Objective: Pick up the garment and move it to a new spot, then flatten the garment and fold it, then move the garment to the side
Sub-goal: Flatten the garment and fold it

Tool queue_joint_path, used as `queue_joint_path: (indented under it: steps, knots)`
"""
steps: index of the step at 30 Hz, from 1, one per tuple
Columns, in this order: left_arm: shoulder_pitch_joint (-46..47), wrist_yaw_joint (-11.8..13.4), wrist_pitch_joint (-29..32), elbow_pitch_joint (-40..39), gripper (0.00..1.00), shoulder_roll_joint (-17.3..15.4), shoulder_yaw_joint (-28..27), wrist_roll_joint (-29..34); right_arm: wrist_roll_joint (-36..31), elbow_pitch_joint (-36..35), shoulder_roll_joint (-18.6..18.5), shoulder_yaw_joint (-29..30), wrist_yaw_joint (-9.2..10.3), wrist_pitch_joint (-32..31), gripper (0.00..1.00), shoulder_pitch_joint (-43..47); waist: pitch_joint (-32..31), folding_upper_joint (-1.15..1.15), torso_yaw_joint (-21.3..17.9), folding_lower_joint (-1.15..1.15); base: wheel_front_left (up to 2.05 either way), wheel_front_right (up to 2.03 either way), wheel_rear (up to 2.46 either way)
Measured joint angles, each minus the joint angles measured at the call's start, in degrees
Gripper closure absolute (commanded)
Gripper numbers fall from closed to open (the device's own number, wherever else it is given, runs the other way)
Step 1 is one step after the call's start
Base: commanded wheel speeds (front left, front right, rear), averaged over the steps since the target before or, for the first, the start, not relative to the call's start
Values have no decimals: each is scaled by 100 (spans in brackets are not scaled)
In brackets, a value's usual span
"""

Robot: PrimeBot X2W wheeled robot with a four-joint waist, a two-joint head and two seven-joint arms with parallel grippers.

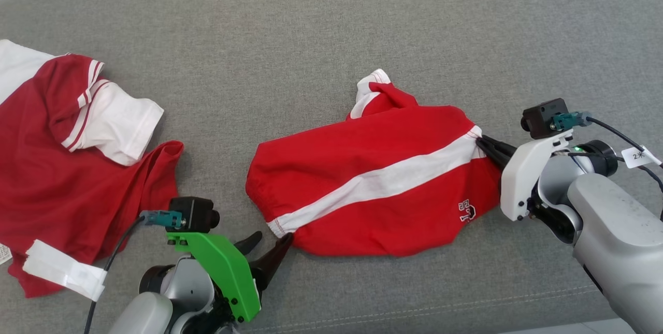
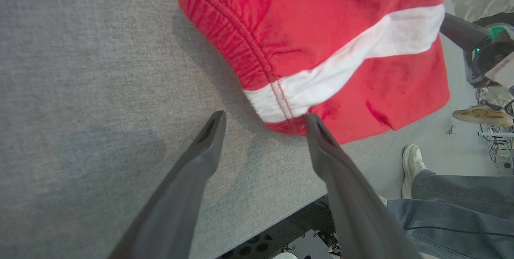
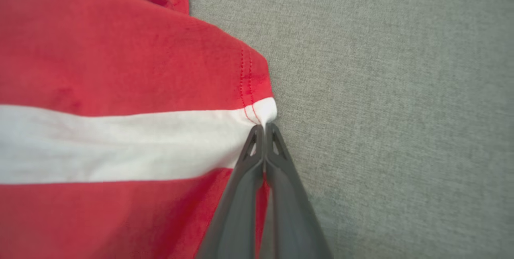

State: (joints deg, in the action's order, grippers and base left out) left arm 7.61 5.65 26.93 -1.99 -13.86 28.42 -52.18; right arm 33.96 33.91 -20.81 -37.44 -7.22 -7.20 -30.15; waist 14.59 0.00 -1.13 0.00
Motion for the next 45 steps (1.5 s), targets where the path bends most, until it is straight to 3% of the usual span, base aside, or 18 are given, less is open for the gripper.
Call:
queue_joint_path:
  steps: [13,18,23,34,35,37,38,45]
  knots:
    - [180,1,26,194,0,162,51,-2,141,-34,-93,-122,0,0,100,-4,37,0,-53,0,0,0,0]
    - [210,1,26,252,31,175,65,-2,186,-36,-135,-152,0,1,100,-22,45,0,-44,0,0,0,0]
    - [315,1,22,296,47,179,67,0,191,-35,-166,-188,0,1,100,-24,41,0,-27,0,0,0,0]
    - [365,-18,-8,308,58,179,136,22,275,-20,-215,-254,0,8,100,-27,1,0,6,0,0,0,0]
    - [372,-18,-8,307,63,179,144,38,303,-15,-222,-258,0,9,100,-27,-4,0,10,0,0,0,0]
    - [391,-59,-8,302,91,177,163,53,310,-3,-230,-268,0,10,100,-27,-18,0,18,0,0,0,0]
    - [403,-97,-8,302,100,177,179,54,314,13,-231,-276,0,12,100,-27,-31,0,23,0,0,0,0]
    - [421,-210,-25,135,100,171,225,63,391,32,-270,-332,0,18,100,-27,-168,0,57,0,0,0,0]
